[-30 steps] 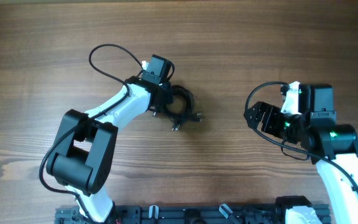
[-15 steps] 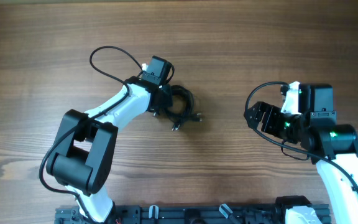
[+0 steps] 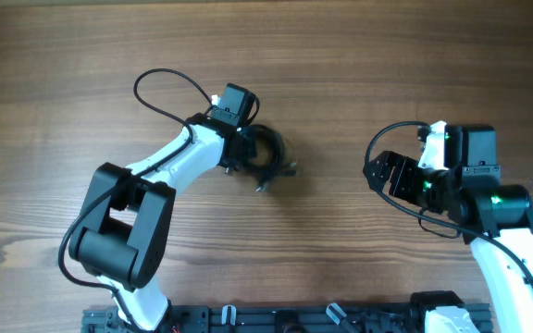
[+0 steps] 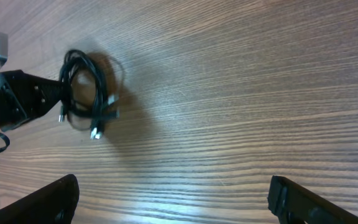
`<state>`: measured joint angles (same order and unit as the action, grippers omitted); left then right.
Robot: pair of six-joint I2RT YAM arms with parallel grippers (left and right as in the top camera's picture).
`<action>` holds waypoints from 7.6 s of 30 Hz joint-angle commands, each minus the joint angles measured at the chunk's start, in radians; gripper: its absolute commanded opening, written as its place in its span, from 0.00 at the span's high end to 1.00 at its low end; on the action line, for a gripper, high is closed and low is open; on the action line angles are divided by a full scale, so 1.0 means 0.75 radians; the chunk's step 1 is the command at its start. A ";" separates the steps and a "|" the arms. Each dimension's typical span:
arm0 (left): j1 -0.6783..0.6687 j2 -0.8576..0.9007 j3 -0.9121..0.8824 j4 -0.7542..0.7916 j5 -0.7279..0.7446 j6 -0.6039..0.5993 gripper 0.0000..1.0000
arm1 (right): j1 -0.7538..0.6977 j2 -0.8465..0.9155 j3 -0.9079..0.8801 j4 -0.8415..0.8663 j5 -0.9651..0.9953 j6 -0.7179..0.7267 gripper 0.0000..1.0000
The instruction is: Untangle cables
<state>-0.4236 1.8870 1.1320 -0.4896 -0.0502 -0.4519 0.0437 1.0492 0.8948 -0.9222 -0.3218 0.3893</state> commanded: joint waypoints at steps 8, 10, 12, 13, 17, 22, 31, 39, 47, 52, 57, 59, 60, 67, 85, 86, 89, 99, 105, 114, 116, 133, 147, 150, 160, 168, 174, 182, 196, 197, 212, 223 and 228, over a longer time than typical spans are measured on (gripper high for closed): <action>0.000 -0.109 -0.010 -0.030 0.280 0.003 0.96 | -0.005 0.048 0.026 0.087 -0.023 -0.008 0.00; 0.000 -0.174 -0.010 -0.051 0.346 0.003 0.96 | -0.005 0.080 0.026 0.112 -0.025 -0.026 0.01; 0.000 -0.244 -0.010 -0.069 0.398 0.003 0.96 | -0.005 0.116 0.026 0.131 -0.046 -0.031 0.04; 0.000 -0.280 -0.010 -0.082 0.424 0.003 0.96 | -0.005 0.136 0.026 0.141 -0.069 -0.031 0.04; 0.000 -0.392 -0.010 -0.139 0.481 0.003 0.96 | 0.008 0.215 0.026 0.186 -0.168 -0.033 0.08; 0.000 -0.432 -0.010 -0.180 0.574 0.004 0.96 | 0.099 0.312 0.026 0.238 -0.226 -0.066 0.09; 0.000 -0.432 -0.010 -0.182 0.774 0.005 0.96 | 0.225 0.392 0.026 0.333 -0.227 -0.066 0.09; -0.001 -0.432 -0.010 -0.183 0.985 0.074 0.96 | 0.259 0.392 0.026 0.430 -0.225 -0.061 0.13; 0.000 -0.432 -0.010 -0.187 1.014 0.074 0.96 | 0.259 0.392 0.026 0.444 -0.229 -0.060 0.33; 0.000 -0.431 -0.010 -0.174 1.015 0.073 0.96 | 0.260 0.392 0.019 0.431 -0.335 -0.062 0.35; 0.000 -0.431 -0.010 -0.164 1.036 0.073 0.96 | 0.260 0.392 -0.006 0.424 -0.350 -0.062 0.41; 0.000 -0.431 -0.010 -0.155 1.072 0.073 0.96 | 0.260 0.392 -0.017 0.424 -0.349 -0.062 0.41; 0.000 -0.431 -0.010 -0.149 1.090 0.073 0.96 | 0.260 0.392 -0.020 0.424 -0.347 -0.063 0.41; 0.000 -0.431 -0.010 -0.083 1.235 0.072 0.96 | 0.260 0.392 -0.025 0.413 -0.346 -0.064 0.41; 0.001 -0.432 -0.010 0.061 1.319 0.022 0.96 | 0.260 0.392 -0.025 0.350 -0.303 -0.065 0.58; 0.003 -0.432 -0.010 0.062 1.319 0.022 0.96 | 0.259 0.392 -0.025 0.349 -0.293 -0.065 0.64; 0.017 -0.432 -0.010 0.059 1.318 0.023 0.96 | 0.259 0.392 -0.025 0.340 -0.243 -0.061 0.81; 0.119 -0.432 -0.010 -0.001 1.292 0.040 0.96 | 0.259 0.392 -0.025 0.274 -0.033 -0.051 0.96; 0.195 -0.432 -0.010 -0.155 1.015 0.107 0.96 | 0.259 0.392 -0.025 0.145 0.320 0.230 0.96; 0.294 -0.432 -0.010 -0.320 0.678 0.114 0.96 | 0.259 0.392 -0.025 0.030 0.517 0.443 0.96; 0.309 -0.432 -0.010 -0.327 0.646 0.114 0.96 | 0.259 0.392 -0.025 0.011 0.541 0.490 0.96; 0.419 -0.432 -0.010 -0.381 0.558 0.068 0.96 | 0.259 0.392 -0.025 -0.014 0.626 0.594 0.95; 0.298 -0.432 -0.010 -0.312 1.150 0.226 0.96 | 0.260 0.392 -0.025 0.460 -0.382 0.039 0.17; 0.259 -0.432 -0.010 -0.258 1.234 0.225 0.96 | 0.260 0.392 -0.025 0.460 -0.381 0.039 0.17; 0.165 -0.432 -0.010 -0.122 1.433 0.223 0.96 | 0.260 0.392 -0.025 0.461 -0.401 0.040 0.28; 0.109 -0.432 -0.010 -0.098 1.438 0.209 0.96 | 0.260 0.392 -0.025 0.466 -0.450 0.040 0.34; 0.106 -0.432 -0.010 -0.080 1.454 0.209 0.96 | 0.260 0.392 -0.025 0.449 -0.331 0.056 0.81; 0.162 -0.432 -0.010 -0.104 1.420 0.215 0.96 | 0.259 0.392 -0.025 0.175 0.278 0.279 0.96; 0.402 -0.432 -0.010 -0.447 0.667 0.213 0.96 | 0.259 0.392 -0.025 0.022 0.534 0.468 0.96; 0.421 -0.432 -0.010 -0.455 0.668 0.213 0.96 | 0.259 0.392 -0.025 0.022 0.534 0.473 0.96; 0.489 -0.431 -0.010 -0.586 0.710 -0.007 0.55 | 0.259 0.392 -0.025 0.025 0.510 0.472 0.96; 0.438 -0.426 -0.011 -0.514 0.709 -0.001 0.41 | 0.259 0.392 -0.025 0.049 0.452 0.461 0.96; 0.308 -0.426 -0.011 -0.417 0.708 0.004 0.36 | 0.259 0.392 -0.025 0.049 0.446 0.461 0.96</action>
<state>-0.1219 1.5723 1.1248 -0.8421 0.4847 -0.4511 0.2394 1.3300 0.8829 -0.8902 0.0231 0.7223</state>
